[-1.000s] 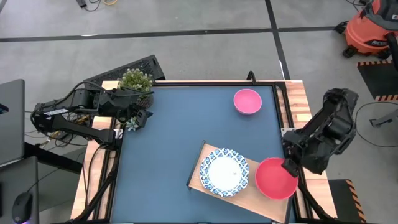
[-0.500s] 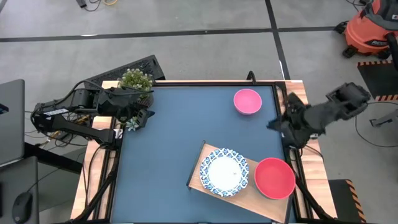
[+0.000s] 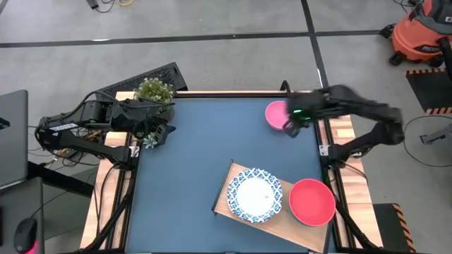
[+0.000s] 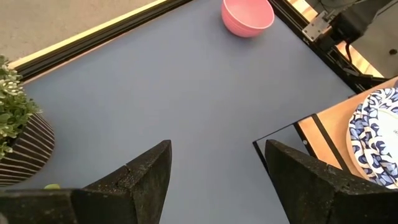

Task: Place and stack bowls onto a shelf
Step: Stack the pink bowl on top of the orange bowl on the shelf

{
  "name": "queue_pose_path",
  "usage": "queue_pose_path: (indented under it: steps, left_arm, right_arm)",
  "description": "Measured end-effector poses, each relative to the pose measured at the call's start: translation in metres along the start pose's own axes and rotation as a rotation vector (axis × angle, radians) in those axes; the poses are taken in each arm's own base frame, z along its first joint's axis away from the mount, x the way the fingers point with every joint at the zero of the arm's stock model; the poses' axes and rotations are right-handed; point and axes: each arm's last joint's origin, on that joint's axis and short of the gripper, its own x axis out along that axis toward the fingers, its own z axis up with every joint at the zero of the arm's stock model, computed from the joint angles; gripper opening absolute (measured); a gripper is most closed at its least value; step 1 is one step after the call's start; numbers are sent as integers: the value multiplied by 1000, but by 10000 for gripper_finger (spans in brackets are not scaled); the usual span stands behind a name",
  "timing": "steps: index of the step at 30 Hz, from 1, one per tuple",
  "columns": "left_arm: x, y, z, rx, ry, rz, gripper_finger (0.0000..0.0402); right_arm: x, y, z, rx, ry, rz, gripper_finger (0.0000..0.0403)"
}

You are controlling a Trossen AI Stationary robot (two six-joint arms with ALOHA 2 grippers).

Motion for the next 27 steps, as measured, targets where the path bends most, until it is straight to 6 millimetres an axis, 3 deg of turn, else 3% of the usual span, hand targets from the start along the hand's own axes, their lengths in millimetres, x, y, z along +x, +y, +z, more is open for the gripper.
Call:
queue_pose_path:
  steps: [8,14,18,27]
  left_arm:
    - [0,0,0,8,1,-1,243]
    - [0,0,-1,25,8,1,243]
    - [0,1,-2,30,19,11,243]
    - [0,3,-3,36,35,24,243]
  right_arm:
    - [109,31,16,-237,210,-10,222]
    - [177,21,23,-180,280,1,238]
    - [208,11,27,-168,338,-25,236]
    - [259,7,29,-173,445,-1,235]
